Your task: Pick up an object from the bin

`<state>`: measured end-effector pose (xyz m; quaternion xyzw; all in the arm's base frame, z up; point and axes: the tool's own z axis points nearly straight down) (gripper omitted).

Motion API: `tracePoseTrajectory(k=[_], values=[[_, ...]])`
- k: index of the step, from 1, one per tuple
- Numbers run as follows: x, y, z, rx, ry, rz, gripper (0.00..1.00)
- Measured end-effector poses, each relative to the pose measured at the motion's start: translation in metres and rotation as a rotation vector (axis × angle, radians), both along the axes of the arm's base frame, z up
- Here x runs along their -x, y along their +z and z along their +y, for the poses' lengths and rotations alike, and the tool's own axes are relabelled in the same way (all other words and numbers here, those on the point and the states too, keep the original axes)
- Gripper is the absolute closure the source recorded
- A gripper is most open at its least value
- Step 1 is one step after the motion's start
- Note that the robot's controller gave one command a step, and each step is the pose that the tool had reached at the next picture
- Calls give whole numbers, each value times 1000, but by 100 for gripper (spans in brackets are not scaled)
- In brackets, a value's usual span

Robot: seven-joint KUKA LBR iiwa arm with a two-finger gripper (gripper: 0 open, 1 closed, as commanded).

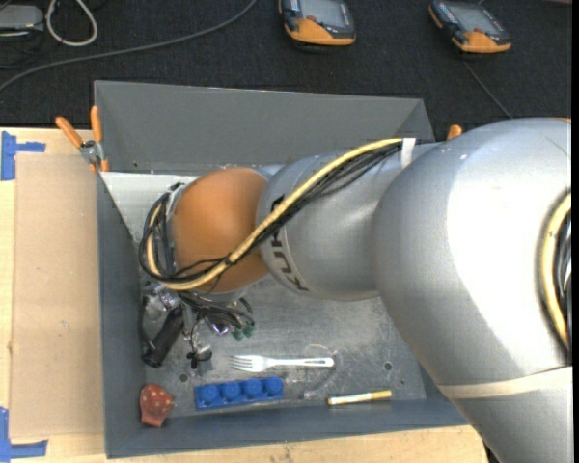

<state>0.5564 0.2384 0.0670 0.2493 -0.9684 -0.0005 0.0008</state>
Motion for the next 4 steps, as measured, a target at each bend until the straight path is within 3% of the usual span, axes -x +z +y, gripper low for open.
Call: tracePoseTrajectory(k=[1,3,4], values=[[18,3,4,0,224,1,0],[0,73,-33,-2,58,-5,0],[-23,38,-7,-4,185,-10,0]])
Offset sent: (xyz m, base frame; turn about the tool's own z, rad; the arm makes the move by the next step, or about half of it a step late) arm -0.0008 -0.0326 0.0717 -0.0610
